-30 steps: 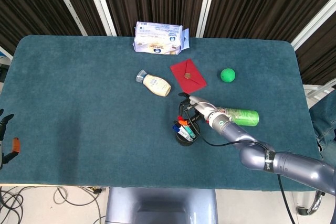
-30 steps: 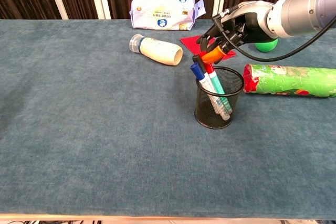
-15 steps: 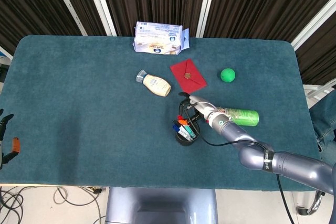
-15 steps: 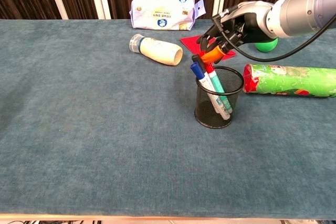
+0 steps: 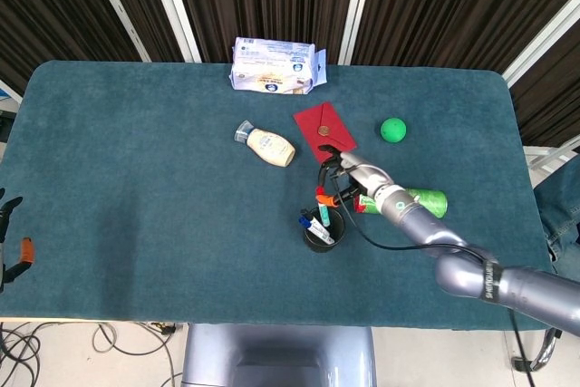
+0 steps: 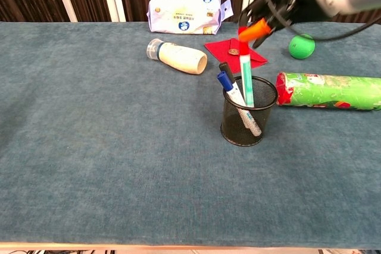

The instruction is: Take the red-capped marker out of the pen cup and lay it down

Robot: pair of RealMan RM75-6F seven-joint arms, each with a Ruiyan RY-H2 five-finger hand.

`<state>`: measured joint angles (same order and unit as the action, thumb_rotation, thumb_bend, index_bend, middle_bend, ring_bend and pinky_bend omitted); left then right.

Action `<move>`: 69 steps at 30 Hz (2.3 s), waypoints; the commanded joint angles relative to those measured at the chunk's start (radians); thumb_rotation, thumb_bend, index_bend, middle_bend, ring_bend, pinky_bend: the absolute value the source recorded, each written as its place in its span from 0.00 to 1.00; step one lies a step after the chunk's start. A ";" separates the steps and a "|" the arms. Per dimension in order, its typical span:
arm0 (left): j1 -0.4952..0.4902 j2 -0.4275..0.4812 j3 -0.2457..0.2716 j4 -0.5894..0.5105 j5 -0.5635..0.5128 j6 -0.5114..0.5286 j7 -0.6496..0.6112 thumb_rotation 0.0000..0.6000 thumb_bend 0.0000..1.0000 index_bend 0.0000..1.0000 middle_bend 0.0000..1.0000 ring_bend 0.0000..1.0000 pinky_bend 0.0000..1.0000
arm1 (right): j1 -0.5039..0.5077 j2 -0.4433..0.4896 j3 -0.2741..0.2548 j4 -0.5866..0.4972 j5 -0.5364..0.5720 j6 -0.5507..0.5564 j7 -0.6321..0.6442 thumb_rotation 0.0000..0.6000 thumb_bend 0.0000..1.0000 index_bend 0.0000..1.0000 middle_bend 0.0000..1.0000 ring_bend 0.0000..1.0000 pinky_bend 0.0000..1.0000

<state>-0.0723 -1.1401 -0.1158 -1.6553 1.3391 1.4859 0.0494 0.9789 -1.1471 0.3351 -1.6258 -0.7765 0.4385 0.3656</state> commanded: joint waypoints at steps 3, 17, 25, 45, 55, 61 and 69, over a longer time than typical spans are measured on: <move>0.002 -0.002 0.000 -0.001 0.000 0.002 -0.002 1.00 0.53 0.12 0.00 0.05 0.06 | -0.102 0.156 0.125 -0.110 -0.069 -0.015 0.116 1.00 0.49 0.69 0.06 0.15 0.23; -0.001 -0.005 -0.004 -0.012 -0.012 -0.005 0.003 1.00 0.53 0.12 0.00 0.05 0.06 | -0.298 0.318 0.260 -0.091 -0.265 -0.076 0.322 1.00 0.49 0.69 0.06 0.15 0.23; -0.002 -0.003 -0.006 -0.014 -0.017 -0.007 0.001 1.00 0.53 0.12 0.00 0.05 0.06 | -0.330 0.296 0.221 -0.045 -0.372 -0.116 0.345 1.00 0.50 0.70 0.06 0.15 0.23; 0.000 -0.002 -0.006 -0.013 -0.017 -0.004 -0.003 1.00 0.53 0.12 0.00 0.05 0.06 | -0.361 0.285 0.086 0.015 -0.651 -0.227 0.400 1.00 0.50 0.70 0.06 0.15 0.23; -0.001 -0.004 -0.005 -0.014 -0.014 -0.005 0.003 1.00 0.52 0.12 0.00 0.05 0.06 | -0.352 0.241 0.019 0.061 -0.714 -0.186 0.454 1.00 0.45 0.70 0.06 0.15 0.23; -0.001 -0.003 -0.006 -0.015 -0.018 -0.006 0.002 1.00 0.53 0.12 0.00 0.05 0.06 | -0.311 0.207 -0.032 0.056 -0.755 -0.180 0.480 1.00 0.38 0.63 0.02 0.12 0.23; -0.001 -0.001 -0.008 -0.015 -0.022 -0.007 -0.001 1.00 0.53 0.12 0.00 0.05 0.06 | -0.254 0.203 -0.068 0.007 -0.776 -0.157 0.544 1.00 0.13 0.18 0.00 0.10 0.23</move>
<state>-0.0729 -1.1414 -0.1243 -1.6707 1.3168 1.4790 0.0480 0.7163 -0.9452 0.2718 -1.6068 -1.5479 0.2680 0.8940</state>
